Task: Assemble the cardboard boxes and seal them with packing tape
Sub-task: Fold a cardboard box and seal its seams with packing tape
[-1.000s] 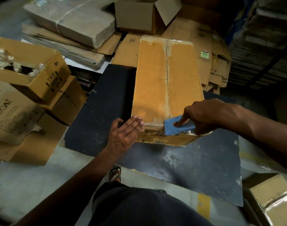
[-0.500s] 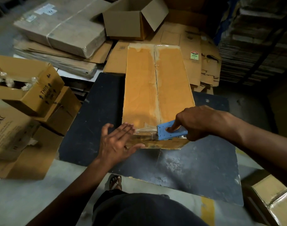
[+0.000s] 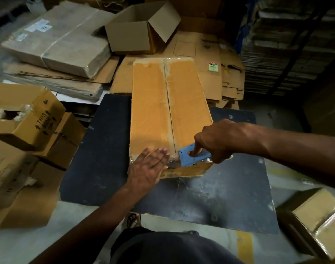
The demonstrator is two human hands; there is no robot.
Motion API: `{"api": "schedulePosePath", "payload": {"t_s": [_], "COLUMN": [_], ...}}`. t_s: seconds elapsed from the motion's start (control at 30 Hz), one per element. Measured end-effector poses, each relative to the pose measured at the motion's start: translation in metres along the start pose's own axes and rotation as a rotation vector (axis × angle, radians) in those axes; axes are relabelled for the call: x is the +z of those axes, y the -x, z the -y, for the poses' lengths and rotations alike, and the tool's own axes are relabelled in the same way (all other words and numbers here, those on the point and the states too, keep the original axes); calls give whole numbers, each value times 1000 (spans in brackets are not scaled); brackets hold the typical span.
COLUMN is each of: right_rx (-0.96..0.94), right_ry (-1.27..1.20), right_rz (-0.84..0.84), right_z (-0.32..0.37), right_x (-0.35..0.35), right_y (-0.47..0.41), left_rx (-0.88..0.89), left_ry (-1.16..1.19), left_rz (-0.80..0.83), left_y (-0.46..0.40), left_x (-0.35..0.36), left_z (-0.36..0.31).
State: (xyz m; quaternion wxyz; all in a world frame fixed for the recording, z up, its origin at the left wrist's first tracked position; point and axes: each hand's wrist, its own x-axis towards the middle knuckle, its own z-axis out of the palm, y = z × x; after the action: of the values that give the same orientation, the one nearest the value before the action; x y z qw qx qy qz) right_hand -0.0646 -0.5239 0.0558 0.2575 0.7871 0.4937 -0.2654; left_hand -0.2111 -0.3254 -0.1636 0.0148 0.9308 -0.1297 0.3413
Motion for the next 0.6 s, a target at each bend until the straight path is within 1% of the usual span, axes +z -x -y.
{"api": "schedulePosePath", "payload": {"t_s": [0.23, 0.37, 0.47, 0.6], "right_rx": [99, 79, 64, 49], "right_ry": [6, -31, -68, -98], "right_rz": [76, 23, -2, -65], "right_z": [-54, -60, -62, -68], "right_x": [34, 43, 52, 64], "right_y": [21, 27, 28, 35], "left_rx": [30, -24, -53, -75], "left_ry": [1, 114, 195, 132], "left_rz": [43, 80, 164, 228], "left_y": [4, -3, -6, -17], "left_x": [2, -11, -22, -34], "left_z": [1, -1, 0, -16]}}
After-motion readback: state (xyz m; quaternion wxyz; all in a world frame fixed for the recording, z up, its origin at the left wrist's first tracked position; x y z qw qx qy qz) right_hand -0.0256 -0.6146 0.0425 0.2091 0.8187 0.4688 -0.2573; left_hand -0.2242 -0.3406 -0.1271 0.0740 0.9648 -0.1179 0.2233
